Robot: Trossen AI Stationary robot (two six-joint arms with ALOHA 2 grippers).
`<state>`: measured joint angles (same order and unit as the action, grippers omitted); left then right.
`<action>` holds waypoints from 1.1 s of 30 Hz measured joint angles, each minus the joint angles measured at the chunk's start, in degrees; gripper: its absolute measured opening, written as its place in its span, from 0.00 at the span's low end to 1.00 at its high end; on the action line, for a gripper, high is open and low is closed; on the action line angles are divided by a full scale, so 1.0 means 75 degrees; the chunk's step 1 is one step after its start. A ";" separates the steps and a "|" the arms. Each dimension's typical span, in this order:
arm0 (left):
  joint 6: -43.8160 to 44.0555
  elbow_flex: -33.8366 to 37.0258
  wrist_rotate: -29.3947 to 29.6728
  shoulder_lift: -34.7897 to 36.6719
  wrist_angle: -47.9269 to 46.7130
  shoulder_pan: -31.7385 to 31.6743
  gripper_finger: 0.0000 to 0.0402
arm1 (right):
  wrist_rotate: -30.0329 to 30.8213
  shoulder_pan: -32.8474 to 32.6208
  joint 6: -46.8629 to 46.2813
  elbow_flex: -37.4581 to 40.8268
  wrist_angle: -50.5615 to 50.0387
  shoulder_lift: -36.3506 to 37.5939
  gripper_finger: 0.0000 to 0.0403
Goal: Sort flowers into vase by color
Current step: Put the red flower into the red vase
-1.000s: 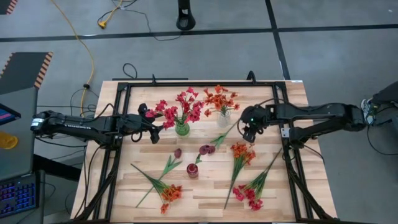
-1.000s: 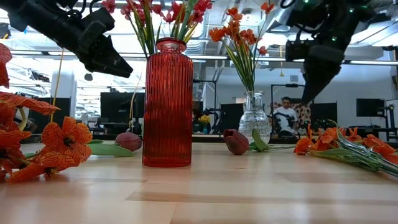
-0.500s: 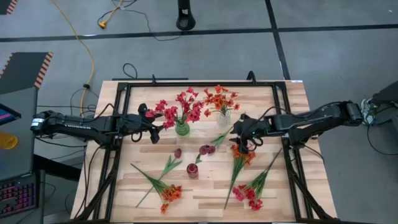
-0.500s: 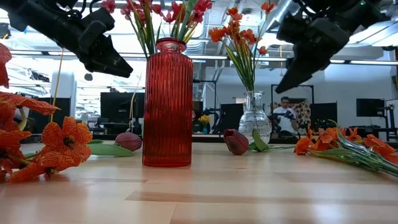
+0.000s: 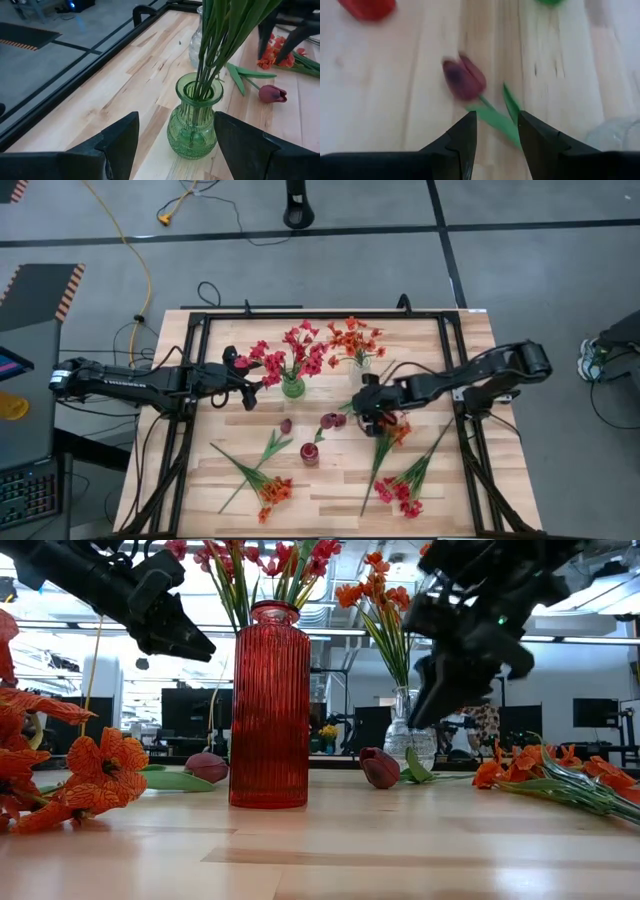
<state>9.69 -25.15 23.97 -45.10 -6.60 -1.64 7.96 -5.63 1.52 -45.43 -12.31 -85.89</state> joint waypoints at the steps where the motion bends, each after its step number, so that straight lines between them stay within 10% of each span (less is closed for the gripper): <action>1: 0.0000 0.0000 -0.0001 0.0000 -0.0001 0.0002 0.61 | 0.0004 0.0044 0.0093 -0.0114 -0.0279 -0.0118 0.42; 33: 0.0000 0.0003 -0.0012 0.0000 0.0003 0.0000 0.61 | 0.0400 0.0922 0.0865 -0.1381 -0.2452 -0.1947 0.42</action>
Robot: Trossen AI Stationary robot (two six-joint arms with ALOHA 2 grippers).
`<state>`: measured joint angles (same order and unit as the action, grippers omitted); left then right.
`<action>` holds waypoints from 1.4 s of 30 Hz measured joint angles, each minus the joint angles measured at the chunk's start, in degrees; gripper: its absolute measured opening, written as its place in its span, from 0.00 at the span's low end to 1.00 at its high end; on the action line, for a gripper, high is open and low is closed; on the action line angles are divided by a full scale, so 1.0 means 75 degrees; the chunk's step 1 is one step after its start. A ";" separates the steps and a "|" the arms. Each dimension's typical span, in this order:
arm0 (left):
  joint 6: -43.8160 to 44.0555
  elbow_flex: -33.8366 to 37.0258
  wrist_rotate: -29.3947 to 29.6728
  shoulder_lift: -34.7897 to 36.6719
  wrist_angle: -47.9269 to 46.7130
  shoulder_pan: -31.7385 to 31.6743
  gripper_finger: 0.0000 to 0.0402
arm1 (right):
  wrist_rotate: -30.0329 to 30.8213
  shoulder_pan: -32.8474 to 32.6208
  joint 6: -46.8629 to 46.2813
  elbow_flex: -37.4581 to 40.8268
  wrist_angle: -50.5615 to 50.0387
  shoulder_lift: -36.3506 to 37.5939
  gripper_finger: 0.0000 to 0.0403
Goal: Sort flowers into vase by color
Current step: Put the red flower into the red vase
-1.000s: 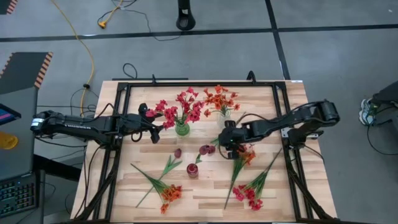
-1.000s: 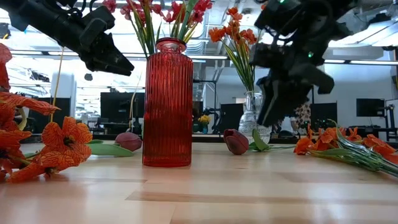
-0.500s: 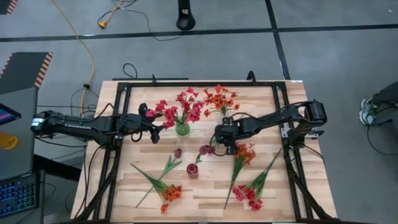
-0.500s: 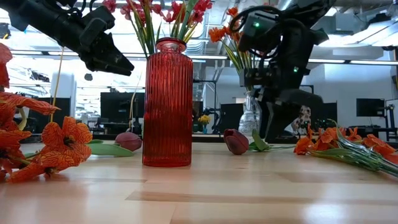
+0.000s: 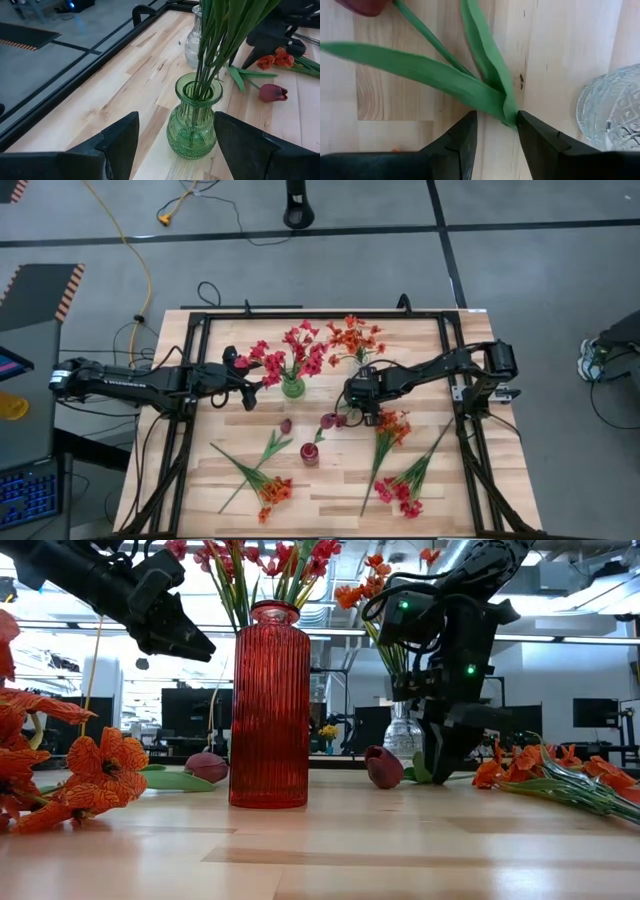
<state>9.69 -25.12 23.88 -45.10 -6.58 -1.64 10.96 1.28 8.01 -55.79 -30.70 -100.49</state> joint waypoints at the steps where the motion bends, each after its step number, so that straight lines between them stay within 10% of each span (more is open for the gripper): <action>1: 0.0000 0.0000 0.0000 0.0000 -0.0001 0.0002 0.61 | -0.0003 0.0000 0.0000 0.0002 0.0003 0.0000 0.42; 29: 0.0000 0.0003 0.0000 0.0000 -0.0001 0.0002 0.61 | -0.0462 0.0006 0.0201 0.0017 -0.0145 0.0061 0.05; 42: 0.0000 0.0006 0.0002 0.0000 -0.0001 0.0001 0.61 | -0.0510 -0.0020 0.0197 0.0020 -0.0256 0.0058 0.05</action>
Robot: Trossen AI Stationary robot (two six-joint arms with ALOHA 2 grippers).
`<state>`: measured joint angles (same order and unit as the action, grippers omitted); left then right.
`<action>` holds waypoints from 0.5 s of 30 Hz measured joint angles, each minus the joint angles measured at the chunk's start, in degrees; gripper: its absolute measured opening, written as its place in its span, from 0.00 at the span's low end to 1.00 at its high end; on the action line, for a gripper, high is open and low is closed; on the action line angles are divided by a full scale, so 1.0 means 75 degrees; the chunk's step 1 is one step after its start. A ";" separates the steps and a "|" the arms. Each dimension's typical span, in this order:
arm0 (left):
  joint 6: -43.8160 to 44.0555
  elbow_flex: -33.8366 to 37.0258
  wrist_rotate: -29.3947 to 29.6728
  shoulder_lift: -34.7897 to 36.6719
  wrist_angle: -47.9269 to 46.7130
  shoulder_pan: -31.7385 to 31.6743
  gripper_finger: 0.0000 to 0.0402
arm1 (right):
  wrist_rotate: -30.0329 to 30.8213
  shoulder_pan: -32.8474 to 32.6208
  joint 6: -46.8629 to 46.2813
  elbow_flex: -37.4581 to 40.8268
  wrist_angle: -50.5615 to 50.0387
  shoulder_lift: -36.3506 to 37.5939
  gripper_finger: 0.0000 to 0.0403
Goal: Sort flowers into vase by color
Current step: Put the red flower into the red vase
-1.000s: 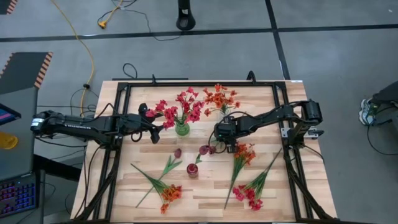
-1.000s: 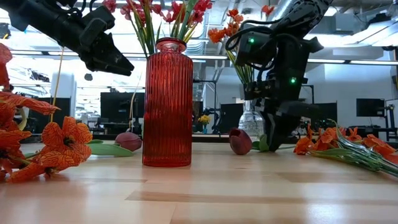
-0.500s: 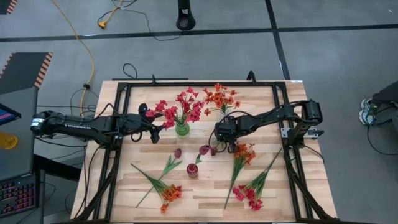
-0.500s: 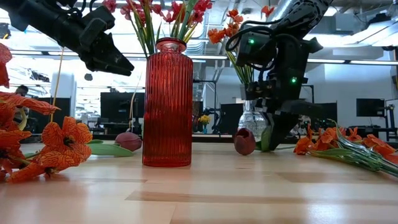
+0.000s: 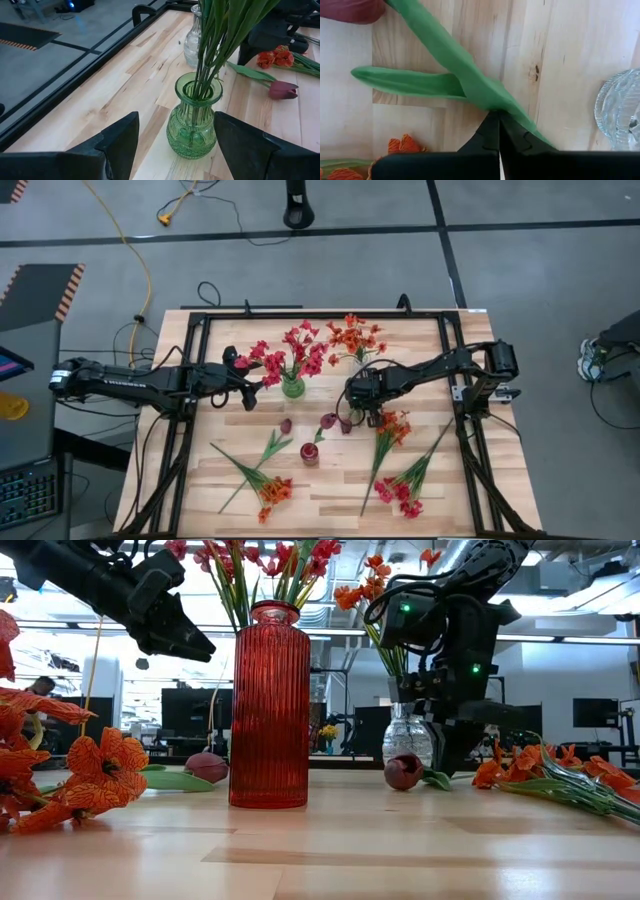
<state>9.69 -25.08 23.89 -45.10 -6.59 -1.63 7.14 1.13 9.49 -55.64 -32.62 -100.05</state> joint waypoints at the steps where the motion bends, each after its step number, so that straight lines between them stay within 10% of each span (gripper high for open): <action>1: 0.0000 0.0000 -0.0002 0.0000 0.0000 0.0001 0.61 | 0.0003 0.0000 0.0001 0.0000 0.0000 0.0000 0.05; 15: 0.0000 0.0000 -0.0002 0.0000 -0.0002 -0.0001 0.61 | 0.0064 0.0003 -0.0660 0.0000 -0.0015 -0.0003 0.31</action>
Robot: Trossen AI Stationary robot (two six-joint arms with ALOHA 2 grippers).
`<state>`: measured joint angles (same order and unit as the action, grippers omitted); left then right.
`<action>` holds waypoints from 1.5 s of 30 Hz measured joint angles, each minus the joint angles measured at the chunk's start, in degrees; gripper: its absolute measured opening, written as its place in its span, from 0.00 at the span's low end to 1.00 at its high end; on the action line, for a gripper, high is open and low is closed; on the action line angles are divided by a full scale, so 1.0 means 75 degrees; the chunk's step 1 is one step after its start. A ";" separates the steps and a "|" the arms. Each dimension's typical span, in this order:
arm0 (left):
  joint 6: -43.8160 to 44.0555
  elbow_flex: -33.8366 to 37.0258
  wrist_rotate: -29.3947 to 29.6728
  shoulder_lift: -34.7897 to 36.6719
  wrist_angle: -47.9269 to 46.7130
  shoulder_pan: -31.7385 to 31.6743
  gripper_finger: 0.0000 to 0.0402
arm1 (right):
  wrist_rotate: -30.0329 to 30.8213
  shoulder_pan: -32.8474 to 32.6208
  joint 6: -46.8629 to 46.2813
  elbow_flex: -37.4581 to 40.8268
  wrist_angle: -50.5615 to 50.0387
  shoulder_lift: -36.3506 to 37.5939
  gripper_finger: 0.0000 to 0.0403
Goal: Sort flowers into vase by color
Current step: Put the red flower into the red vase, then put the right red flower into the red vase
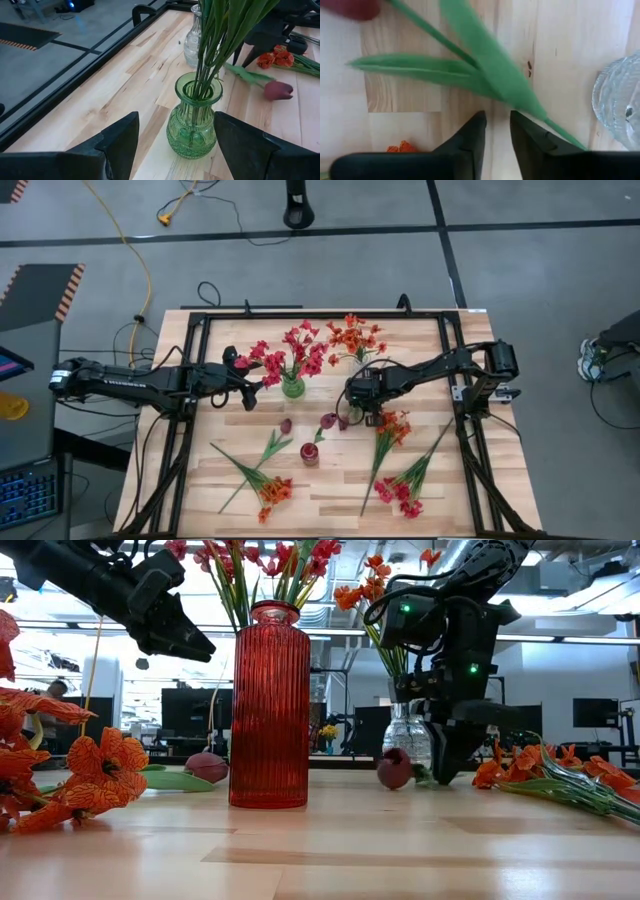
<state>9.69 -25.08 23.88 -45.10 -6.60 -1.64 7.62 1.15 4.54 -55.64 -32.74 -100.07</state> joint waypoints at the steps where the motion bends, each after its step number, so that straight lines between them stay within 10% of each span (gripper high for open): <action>1: 0.0000 0.0000 0.0001 0.0000 -0.0001 0.0001 0.61 | 0.0003 0.0000 0.0000 -0.0003 -0.0004 0.0000 0.33; 45: 0.0000 0.0000 -0.0085 0.0000 -0.0031 0.0000 0.61 | -0.0472 0.0405 0.1294 -0.0895 -0.0608 -0.0568 0.44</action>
<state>9.69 -25.08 23.24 -45.10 -6.84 -1.64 4.08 4.19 14.24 -62.35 -37.29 -104.33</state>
